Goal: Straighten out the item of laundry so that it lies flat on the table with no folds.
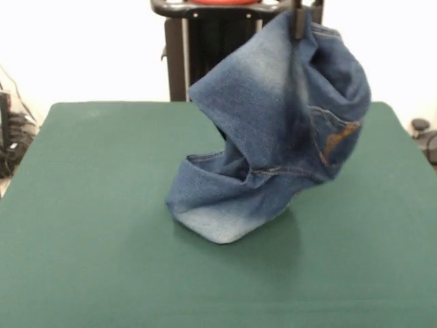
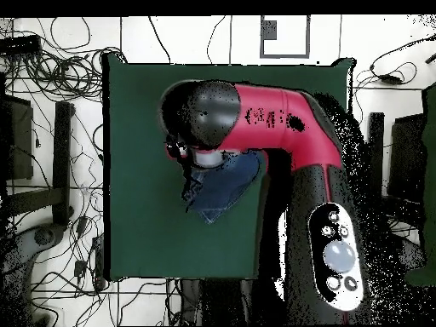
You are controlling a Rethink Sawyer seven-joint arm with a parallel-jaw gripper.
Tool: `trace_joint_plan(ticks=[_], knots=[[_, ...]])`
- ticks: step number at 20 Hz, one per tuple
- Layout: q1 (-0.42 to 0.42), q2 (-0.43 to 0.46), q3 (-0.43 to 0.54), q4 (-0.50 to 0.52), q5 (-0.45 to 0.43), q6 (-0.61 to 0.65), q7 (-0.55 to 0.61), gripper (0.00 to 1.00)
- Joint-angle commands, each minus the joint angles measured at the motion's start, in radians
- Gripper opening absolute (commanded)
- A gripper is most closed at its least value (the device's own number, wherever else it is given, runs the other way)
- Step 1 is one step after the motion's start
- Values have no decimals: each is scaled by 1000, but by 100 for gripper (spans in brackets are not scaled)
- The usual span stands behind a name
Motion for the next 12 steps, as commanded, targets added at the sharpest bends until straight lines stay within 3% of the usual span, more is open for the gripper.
trace_joint_plan(ticks=[1, 4, 12], knots=[[51, 52, 37, -206, -19, 65, 164, 0], [58, 61, 29, -226, -19, 95, 149, 0], [51, -2, -2, -23, 22, -81, 149, 0]])
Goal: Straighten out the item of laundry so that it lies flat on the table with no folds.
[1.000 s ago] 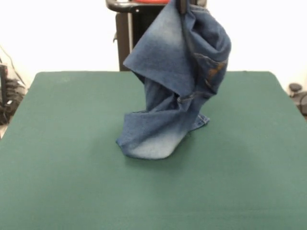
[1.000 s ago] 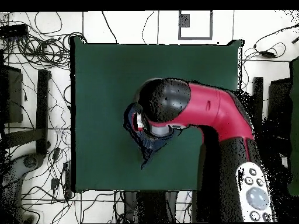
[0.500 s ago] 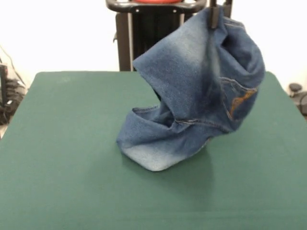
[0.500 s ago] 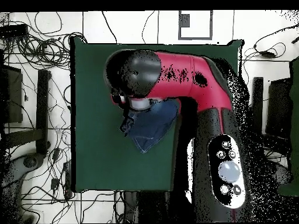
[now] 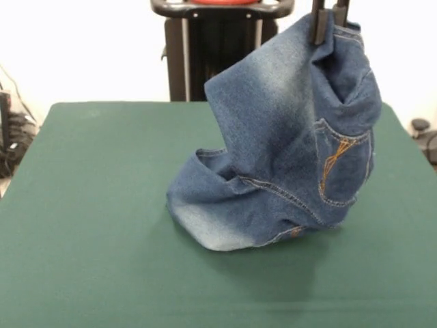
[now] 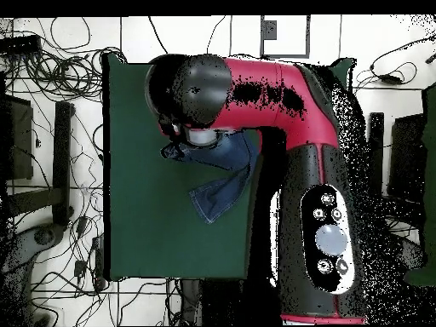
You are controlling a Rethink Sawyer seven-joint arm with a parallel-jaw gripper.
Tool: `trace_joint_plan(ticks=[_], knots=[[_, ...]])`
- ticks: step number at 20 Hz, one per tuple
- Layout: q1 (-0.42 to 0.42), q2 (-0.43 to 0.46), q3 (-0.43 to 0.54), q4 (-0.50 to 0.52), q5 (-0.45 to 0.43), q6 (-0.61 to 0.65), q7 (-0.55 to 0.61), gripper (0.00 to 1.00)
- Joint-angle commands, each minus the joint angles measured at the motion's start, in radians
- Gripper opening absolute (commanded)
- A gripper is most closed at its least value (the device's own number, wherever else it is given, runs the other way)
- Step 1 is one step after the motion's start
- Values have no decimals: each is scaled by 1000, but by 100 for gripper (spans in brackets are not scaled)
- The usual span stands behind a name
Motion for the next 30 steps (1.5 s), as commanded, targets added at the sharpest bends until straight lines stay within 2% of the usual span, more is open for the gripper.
trace_joint_plan(ticks=[1, 4, 5, 9, 14, 21, 26, 30], knots=[[22, -54, 4, 130, 30, -97, 146, 0], [18, -66, 7, 167, 34, -113, 119, 0], [18, -72, 5, 179, 18, -87, 92, 100], [20, -89, 1, 218, 24, -126, 107, 100], [27, -94, 0, 210, 27, -80, 123, 100], [24, -99, 1, 220, 23, -88, 119, 100], [24, -106, -4, 240, 16, -117, 124, 100], [22, -115, -6, 278, 20, -192, 139, 100]])
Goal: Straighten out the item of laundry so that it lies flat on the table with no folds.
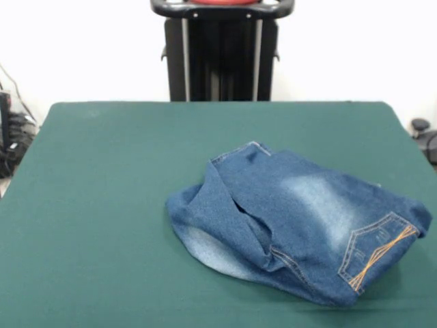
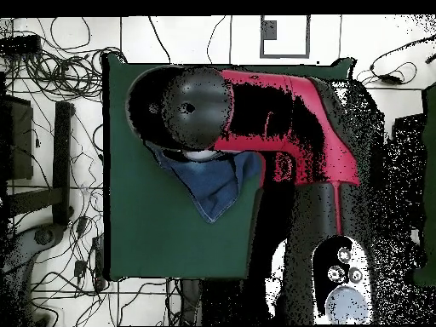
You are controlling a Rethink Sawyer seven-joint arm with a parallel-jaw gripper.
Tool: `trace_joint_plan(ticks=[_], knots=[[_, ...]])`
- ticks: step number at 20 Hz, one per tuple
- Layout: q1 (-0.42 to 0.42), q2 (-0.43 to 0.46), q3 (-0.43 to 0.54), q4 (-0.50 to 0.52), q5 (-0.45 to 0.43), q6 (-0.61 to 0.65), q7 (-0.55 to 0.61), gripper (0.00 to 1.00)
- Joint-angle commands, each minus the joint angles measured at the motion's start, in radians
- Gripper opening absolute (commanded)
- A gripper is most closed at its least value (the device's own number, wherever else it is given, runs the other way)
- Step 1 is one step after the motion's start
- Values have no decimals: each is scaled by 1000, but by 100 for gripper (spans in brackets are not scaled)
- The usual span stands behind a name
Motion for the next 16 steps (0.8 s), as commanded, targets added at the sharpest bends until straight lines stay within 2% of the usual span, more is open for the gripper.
trace_joint_plan(ticks=[1, 12, 16], knots=[[23, 37, 7, 204, 13, -142, 143, 100], [48, 62, -34, 262, -11, -215, 200, 100], [63, 59, -53, 280, -22, -205, 199, 100]])
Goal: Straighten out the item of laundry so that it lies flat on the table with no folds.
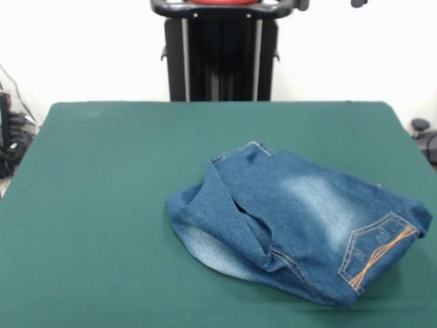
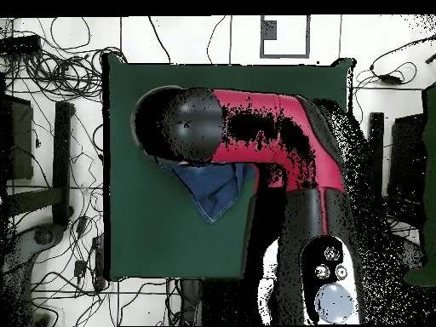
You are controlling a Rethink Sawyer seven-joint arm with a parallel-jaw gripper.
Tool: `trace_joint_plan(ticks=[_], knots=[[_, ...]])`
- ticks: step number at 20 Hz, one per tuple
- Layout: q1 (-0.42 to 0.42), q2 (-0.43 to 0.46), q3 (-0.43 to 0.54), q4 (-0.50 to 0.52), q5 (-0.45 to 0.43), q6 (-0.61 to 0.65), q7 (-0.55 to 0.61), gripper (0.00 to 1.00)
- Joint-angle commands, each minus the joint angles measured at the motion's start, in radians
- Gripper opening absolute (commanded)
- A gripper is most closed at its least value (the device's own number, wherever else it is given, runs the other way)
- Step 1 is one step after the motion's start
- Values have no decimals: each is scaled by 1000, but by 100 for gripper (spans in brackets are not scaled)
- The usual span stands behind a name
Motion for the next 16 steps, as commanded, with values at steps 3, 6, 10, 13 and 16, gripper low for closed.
trace_joint_plan(ticks=[3, 6, 10, 13, 16], knots=[[52, 32, -38, 260, -16, -151, 198, 100], [49, -7, -39, 331, -5, -271, 197, 100], [62, -30, -58, 338, 4, -258, 202, 100], [64, -27, -63, 342, 5, -271, 199, 100], [63, -12, -63, 347, 3, -311, 199, 100]])
